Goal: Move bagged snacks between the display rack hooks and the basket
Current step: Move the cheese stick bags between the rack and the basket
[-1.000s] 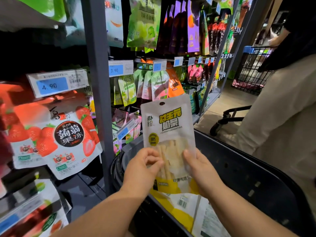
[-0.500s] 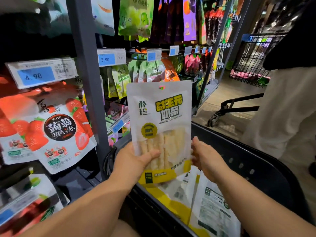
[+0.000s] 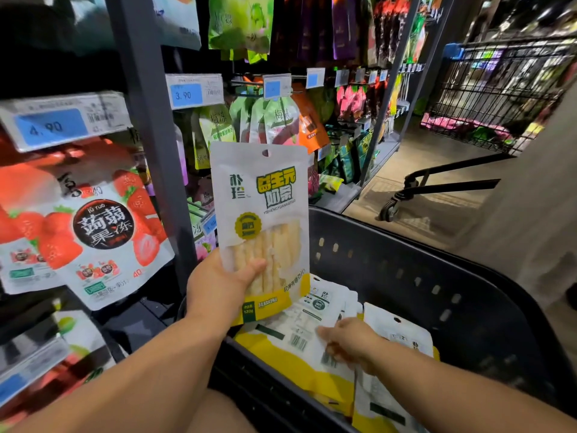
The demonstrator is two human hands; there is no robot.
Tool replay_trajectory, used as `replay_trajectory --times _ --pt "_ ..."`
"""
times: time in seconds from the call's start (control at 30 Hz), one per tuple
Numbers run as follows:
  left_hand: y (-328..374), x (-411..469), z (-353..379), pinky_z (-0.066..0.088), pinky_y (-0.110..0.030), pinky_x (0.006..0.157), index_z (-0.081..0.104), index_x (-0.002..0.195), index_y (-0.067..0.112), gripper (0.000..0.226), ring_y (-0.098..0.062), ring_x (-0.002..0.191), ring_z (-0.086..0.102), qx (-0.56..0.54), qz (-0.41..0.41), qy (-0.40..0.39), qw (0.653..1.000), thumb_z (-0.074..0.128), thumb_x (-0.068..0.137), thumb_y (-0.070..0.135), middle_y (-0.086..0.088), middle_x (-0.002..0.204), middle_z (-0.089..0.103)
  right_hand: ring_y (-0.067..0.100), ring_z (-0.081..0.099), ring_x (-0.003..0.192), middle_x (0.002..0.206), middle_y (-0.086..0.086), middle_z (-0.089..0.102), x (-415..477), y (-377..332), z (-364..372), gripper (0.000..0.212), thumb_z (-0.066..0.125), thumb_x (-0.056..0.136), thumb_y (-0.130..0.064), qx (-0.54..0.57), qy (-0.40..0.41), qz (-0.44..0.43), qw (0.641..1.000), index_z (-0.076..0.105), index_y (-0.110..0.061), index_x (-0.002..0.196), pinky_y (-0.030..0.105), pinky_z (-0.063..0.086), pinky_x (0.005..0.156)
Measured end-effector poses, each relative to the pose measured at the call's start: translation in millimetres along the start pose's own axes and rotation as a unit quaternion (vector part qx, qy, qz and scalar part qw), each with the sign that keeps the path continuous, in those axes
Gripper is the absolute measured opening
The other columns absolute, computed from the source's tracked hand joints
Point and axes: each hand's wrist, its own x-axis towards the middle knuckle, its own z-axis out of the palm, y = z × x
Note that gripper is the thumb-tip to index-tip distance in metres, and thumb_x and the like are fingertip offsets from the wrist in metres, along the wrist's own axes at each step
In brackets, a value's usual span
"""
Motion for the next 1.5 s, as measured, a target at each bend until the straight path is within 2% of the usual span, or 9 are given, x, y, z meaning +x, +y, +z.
replay_trajectory --times 0.17,0.43,0.5,0.6,0.8,0.97,1.17,1.37,1.5 --pt "3.9 -1.1 1.7 0.052 -0.04 0.087 0.054 0.078 0.033 0.027 -0.024 0.091 0.064 0.006 -0.01 0.001 1.0 0.08 0.076 0.039 0.012 0.084 0.063 0.011 0.043 0.037 0.056 0.005 0.058 1.5 3.9 8.4 0.033 0.074 0.089 -0.025 0.059 0.037 0.008 0.998 0.052 -0.012 0.068 0.018 0.032 0.038" --pt "7.6 -6.9 -3.4 0.044 -0.03 0.076 0.057 0.08 0.032 0.021 -0.02 0.086 0.06 -0.001 -0.006 0.003 1.0 0.077 0.08 0.037 0.014 0.08 0.06 0.029 0.061 0.064 0.082 0.019 0.062 -2.8 -17.1 9.7 0.01 0.051 0.099 -0.005 0.19 0.081 -0.035 0.978 0.048 -0.006 0.089 0.026 0.046 0.043" --pt "8.0 -7.0 -5.3 0.044 -0.031 0.075 0.059 0.085 0.03 0.019 -0.02 0.085 0.061 0.006 -0.003 0.008 1.0 0.076 0.081 0.039 0.012 0.082 0.062 0.037 0.068 0.081 0.098 0.022 0.066 -3.2 -24.7 2.6 0.007 0.046 0.097 -0.001 0.214 0.096 -0.041 0.971 0.052 -0.004 0.096 0.043 0.06 0.057" --pt "10.3 -7.8 -5.8 0.041 -0.029 0.066 0.056 0.078 0.033 0.019 -0.016 0.08 0.058 0.003 0.005 0.013 1.0 0.074 0.083 0.037 0.011 0.08 0.062 0.048 0.066 0.095 0.107 0.033 0.061 5.7 -25.1 -13.3 0.013 0.048 0.086 -0.002 0.187 0.143 -0.054 0.97 0.052 -0.003 0.098 0.068 0.053 0.074" --pt "8.2 -8.3 -5.8 0.039 -0.031 0.075 0.057 0.1 0.026 0.025 -0.023 0.09 0.057 -0.002 0.006 0.03 1.0 0.07 0.085 0.041 0.002 0.091 0.062 0.026 0.066 0.085 0.1 0.007 0.065 -24.6 -54.7 -38.5 0.024 0.058 0.09 -0.01 0.177 0.202 -0.136 0.954 0.053 -0.019 0.113 0.039 0.057 0.068" --pt "10.4 -10.4 -6.6 0.04 -0.03 0.077 0.053 0.105 0.027 0.027 -0.021 0.091 0.055 -0.005 0.01 0.035 0.999 0.068 0.087 0.04 0.003 0.094 0.06 0.031 0.07 0.088 0.1 0.008 0.071 -28.3 -67.6 -65.4 0.028 0.061 0.079 -0.02 0.219 0.223 -0.213 0.926 0.061 -0.021 0.107 0.057 0.056 0.084" --pt "14.8 -14.0 -1.9 0.039 -0.029 0.072 0.056 0.101 0.027 0.023 -0.017 0.086 0.056 -0.006 -0.001 -0.008 1.0 0.071 0.086 0.038 0.012 0.086 0.059 0.03 0.073 0.089 0.098 0.005 0.074 -57.7 -84.1 -75.3 0.015 0.056 0.093 -0.013 0.265 0.199 -0.265 0.906 0.062 -0.024 0.102 0.055 0.056 0.083" --pt "11.8 -19.6 6.7 0.053 -0.048 0.091 0.069 0.102 0.025 0.033 -0.019 0.094 0.071 -0.125 -0.023 -0.092 0.988 0.08 0.074 0.04 0.004 0.096 0.075 0.024 0.072 0.086 0.099 0.01 0.073 -67.2 -87.7 -62.5 0.018 0.049 0.099 -0.001 0.271 0.186 -0.324 0.887 0.058 -0.016 0.102 0.048 0.057 0.08" --pt "12.2 -24.2 11.8 0.053 -0.049 0.094 0.07 0.109 0.015 0.025 -0.02 0.095 0.073 -0.189 -0.037 -0.175 0.965 0.074 0.084 0.016 -0.001 0.1 0.076 0.03 0.072 0.089 0.093 0.008 0.076 -62.5 -83.9 -53.6 0.017 0.052 0.099 -0.006 0.233 0.22 -0.325 0.89 0.06 -0.017 0.109 0.057 0.055 0.087"
